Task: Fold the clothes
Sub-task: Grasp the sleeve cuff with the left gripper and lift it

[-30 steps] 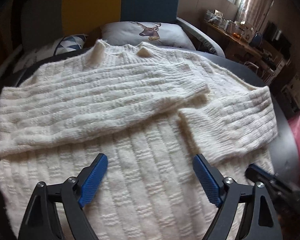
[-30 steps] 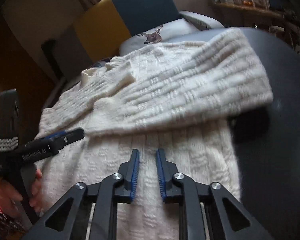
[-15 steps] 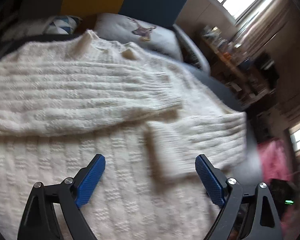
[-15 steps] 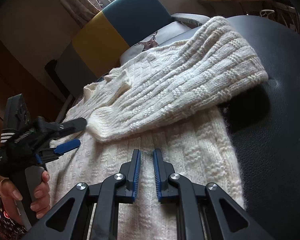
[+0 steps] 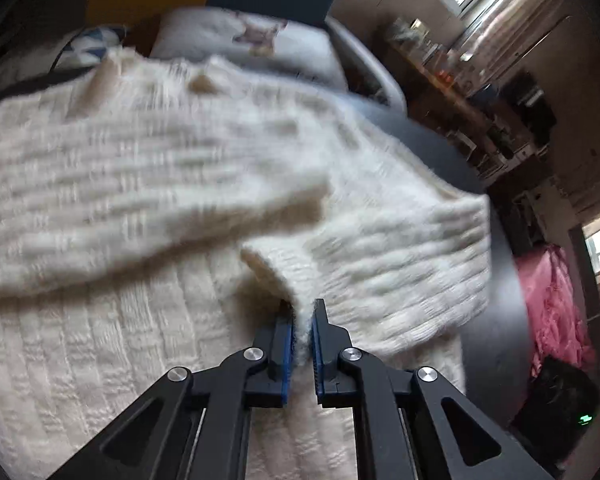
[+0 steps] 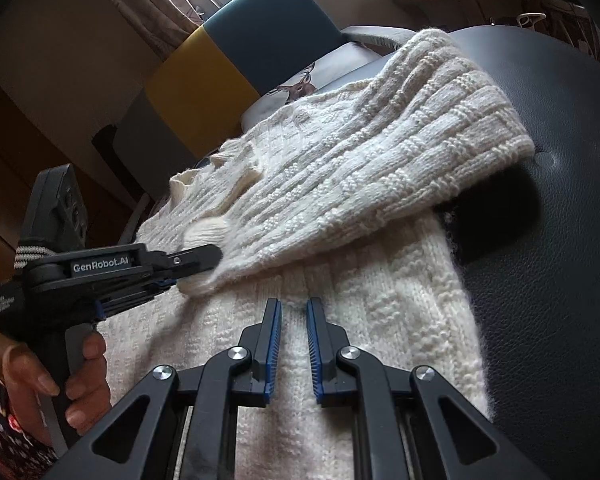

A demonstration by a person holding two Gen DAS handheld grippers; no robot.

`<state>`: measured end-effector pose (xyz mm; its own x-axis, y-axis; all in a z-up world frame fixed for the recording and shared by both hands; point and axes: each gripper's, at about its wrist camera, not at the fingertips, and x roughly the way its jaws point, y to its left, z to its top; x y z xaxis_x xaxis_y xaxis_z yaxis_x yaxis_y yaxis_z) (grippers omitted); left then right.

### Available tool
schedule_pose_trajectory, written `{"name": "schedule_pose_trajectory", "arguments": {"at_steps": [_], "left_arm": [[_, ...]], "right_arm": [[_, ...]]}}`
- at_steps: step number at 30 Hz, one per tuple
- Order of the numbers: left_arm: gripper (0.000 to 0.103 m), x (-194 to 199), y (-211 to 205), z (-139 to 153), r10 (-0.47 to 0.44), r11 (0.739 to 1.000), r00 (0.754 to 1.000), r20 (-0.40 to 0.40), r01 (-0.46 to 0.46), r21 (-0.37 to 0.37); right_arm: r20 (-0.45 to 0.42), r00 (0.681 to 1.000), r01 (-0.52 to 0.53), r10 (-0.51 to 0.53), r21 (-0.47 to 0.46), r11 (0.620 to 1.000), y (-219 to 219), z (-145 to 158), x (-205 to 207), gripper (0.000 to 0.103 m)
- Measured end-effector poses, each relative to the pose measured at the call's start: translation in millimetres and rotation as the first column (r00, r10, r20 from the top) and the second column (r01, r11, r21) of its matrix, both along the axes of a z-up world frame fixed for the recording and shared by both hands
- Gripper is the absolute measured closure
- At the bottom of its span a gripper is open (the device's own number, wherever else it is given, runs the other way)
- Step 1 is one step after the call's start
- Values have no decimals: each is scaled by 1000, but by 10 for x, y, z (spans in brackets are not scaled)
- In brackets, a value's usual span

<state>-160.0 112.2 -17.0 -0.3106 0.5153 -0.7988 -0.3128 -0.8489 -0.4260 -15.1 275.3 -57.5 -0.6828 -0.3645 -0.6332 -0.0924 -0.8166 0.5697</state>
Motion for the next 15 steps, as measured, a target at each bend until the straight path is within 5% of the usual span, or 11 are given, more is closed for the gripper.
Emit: {"name": "schedule_pose_trajectory", "arguments": {"at_steps": [4, 8, 15], "left_arm": [[95, -143, -108, 446, -17, 996, 996, -86, 24, 82], [95, -356, -242, 794, -27, 995, 987, -157, 40, 86], [95, -559, -594, 869, 10, 995, 987, -161, 6, 98]], "right_arm": [[15, 1000, 0, 0, -33, 999, 46, 8, -13, 92], [26, 1000, -7, 7, -25, 1000, 161, 183, -69, 93], [77, 995, 55, -56, 20, 998, 449, 241, -421, 93]]}}
